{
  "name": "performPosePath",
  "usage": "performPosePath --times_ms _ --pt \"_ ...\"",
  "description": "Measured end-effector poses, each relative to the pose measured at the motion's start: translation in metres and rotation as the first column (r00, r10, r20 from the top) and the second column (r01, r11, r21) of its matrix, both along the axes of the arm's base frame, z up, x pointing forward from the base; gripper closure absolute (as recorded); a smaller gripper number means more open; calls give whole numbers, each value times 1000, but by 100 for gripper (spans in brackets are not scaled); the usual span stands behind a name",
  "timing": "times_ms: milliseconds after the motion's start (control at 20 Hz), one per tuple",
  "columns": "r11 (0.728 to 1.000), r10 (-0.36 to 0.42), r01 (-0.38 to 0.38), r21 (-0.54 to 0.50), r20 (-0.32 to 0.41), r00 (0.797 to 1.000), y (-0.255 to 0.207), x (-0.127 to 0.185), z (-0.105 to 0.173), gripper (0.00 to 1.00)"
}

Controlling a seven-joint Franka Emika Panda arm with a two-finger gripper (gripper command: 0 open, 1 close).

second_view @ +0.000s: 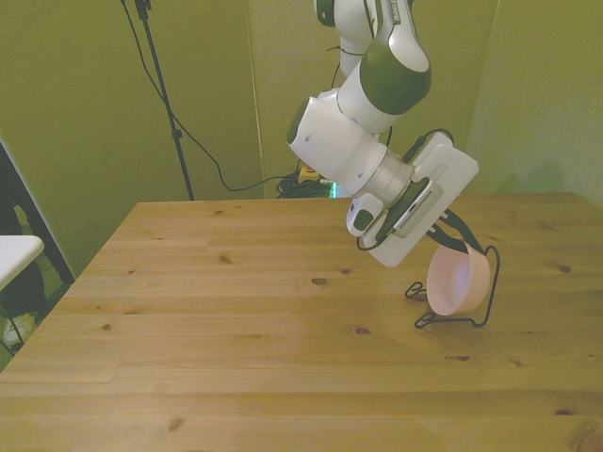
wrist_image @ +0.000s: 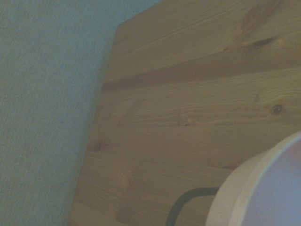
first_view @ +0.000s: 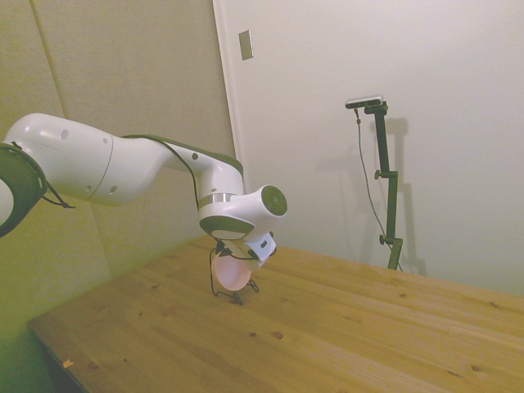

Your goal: Load the bowl

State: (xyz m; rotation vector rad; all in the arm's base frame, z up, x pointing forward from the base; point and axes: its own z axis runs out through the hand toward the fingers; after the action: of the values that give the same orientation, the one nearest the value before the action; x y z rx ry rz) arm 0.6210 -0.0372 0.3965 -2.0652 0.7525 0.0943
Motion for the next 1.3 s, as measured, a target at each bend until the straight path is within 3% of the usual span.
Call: performPosePath --times_ms 350,400,1000,1300 --pt "1000 3 -3 2 -12 1000 2 1 -7 100" --pt "1000 4 -4 2 -13 1000 2 1 -8 0" --pt "1000 3 -3 2 -11 1000 1 1 -7 0" --pt "1000 -25 25 9 23 999 -30 -10 24 0"
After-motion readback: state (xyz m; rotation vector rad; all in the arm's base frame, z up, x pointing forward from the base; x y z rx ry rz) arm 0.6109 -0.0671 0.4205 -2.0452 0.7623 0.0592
